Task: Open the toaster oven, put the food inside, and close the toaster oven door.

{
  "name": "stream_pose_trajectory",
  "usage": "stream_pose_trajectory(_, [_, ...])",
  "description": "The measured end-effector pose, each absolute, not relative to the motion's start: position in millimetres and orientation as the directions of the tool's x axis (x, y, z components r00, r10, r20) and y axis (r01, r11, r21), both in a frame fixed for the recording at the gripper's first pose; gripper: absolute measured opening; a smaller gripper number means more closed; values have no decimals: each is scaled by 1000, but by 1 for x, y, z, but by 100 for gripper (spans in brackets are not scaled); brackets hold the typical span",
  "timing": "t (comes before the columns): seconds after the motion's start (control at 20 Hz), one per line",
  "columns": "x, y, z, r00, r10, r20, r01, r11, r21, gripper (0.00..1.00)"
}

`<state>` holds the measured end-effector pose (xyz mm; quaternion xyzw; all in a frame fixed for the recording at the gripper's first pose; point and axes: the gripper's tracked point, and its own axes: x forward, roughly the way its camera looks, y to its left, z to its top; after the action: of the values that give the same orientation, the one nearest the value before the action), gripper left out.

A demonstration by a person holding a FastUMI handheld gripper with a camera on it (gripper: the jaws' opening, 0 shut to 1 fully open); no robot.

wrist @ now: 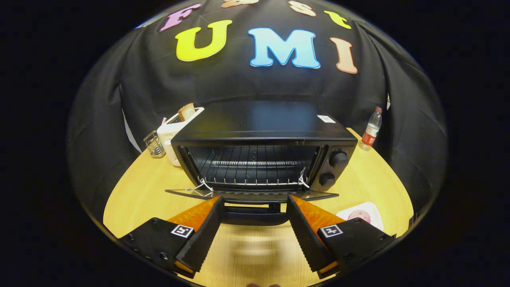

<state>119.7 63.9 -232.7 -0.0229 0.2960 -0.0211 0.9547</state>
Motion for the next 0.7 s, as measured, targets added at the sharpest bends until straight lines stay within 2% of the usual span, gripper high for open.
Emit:
stream_pose_trajectory(0.3, [86,61,-284,714,-33,-699,29,999,-17,99])
stream_pose_trajectory(0.4, [86,52,-300,673,-41,-739,64,998,2,98])
stream_pose_trajectory(0.5, [91,43,-304,665,-49,-745,95,995,20,98])
stream_pose_trajectory(0.7, [85,24,-290,678,-62,-733,84,996,-7,98])
